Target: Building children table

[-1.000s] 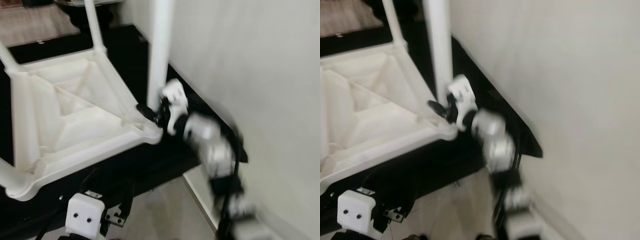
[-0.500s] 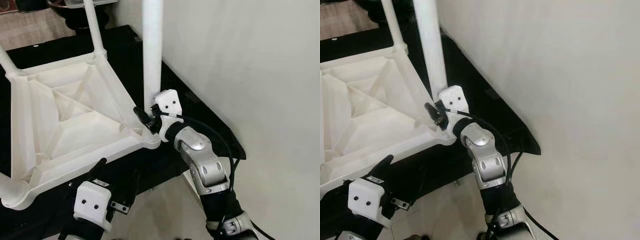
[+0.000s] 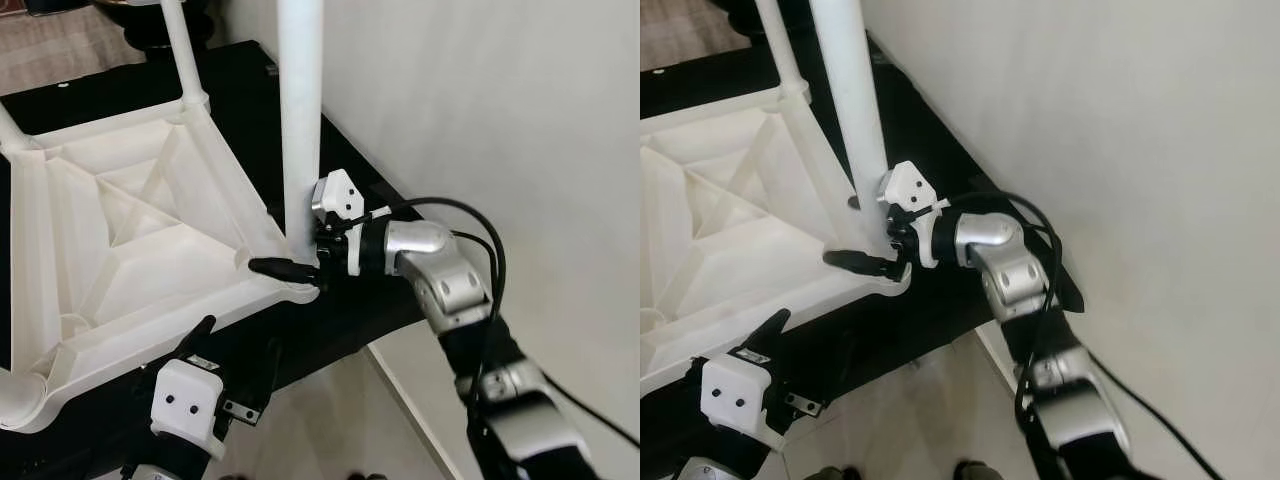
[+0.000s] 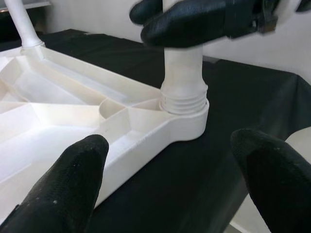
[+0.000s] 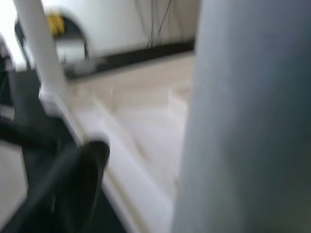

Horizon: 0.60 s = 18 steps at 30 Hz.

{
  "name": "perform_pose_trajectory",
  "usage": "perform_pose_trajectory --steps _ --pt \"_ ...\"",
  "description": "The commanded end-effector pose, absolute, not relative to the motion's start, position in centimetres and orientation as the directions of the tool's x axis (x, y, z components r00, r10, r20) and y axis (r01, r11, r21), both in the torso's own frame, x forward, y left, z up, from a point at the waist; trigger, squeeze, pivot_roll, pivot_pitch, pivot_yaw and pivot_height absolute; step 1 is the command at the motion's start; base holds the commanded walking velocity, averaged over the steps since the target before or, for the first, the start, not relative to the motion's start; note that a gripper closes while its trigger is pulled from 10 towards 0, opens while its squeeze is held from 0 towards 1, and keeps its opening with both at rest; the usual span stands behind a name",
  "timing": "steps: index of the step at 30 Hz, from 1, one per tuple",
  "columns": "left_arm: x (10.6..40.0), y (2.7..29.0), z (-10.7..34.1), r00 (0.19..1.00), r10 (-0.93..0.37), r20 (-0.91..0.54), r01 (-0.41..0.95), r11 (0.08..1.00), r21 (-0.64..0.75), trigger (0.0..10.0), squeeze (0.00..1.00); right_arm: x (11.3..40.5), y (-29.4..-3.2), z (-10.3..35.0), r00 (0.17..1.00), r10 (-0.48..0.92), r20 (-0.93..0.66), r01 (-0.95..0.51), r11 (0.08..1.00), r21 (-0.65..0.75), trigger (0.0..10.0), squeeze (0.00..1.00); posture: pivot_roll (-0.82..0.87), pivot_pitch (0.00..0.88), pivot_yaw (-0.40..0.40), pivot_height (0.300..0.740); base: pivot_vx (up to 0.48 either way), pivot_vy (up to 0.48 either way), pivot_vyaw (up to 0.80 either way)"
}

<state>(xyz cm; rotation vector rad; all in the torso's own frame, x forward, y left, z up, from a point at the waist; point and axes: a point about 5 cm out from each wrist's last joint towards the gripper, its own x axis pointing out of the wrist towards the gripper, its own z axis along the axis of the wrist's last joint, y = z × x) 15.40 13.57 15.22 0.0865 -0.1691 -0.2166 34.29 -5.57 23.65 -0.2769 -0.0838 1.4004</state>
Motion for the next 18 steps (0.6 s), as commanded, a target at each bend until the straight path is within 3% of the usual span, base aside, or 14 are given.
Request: perform_pose_trajectory --steps 1,4,7,8,9,10,18 --pt "15.1 13.4 15.1 0.962 -0.227 0.152 0.215 0.972 0.094 10.0 0.00 34.5 -5.0 23.8 0.102 0.989 -0.107 -0.970 0.075 -0.232 10.0 0.00 0.09 0.190 -0.041 0.740 0.000 0.000 0.00" --pt "15.0 13.4 15.1 0.962 -0.228 0.151 0.216 0.972 0.092 10.0 0.00 34.7 -4.9 24.1 0.077 0.991 -0.107 -0.973 0.051 -0.226 10.0 0.00 0.09 0.190 -0.041 0.740 0.000 0.000 0.00" --pt "14.8 13.3 15.1 0.962 -0.231 0.148 0.220 0.971 0.088 10.0 0.00 35.0 -4.8 24.6 -0.048 0.992 -0.114 -0.977 -0.071 -0.202 9.6 0.00 0.10 0.200 -0.043 0.740 0.000 0.000 0.00" --pt "14.7 13.3 15.1 0.961 -0.233 0.148 0.222 0.971 0.087 10.0 0.00 35.1 -4.7 24.6 -0.067 0.991 -0.117 -0.976 -0.089 -0.196 2.3 0.00 0.10 0.203 -0.044 0.740 0.000 0.000 0.00" --pt "14.7 13.3 15.2 0.961 -0.233 0.147 0.223 0.971 0.086 10.0 0.00 35.2 -4.7 24.6 -0.078 0.990 -0.119 -0.976 -0.100 -0.193 2.3 0.00 0.10 0.203 -0.044 0.740 0.000 0.000 0.00" --pt "14.7 13.3 15.2 0.961 -0.234 0.147 0.223 0.971 0.086 10.0 0.00 35.2 -4.7 24.6 -0.091 0.989 -0.120 -0.976 -0.113 -0.188 0.0 0.00 0.10 0.205 -0.046 0.740 0.000 0.000 0.00" --pt "14.6 13.3 15.2 0.961 -0.235 0.145 0.224 0.971 0.085 10.0 0.00 35.5 -4.6 24.6 -0.117 0.986 -0.116 -0.975 -0.136 -0.175 0.0 0.00 0.11 0.209 -0.044 0.740 0.000 0.000 0.00"
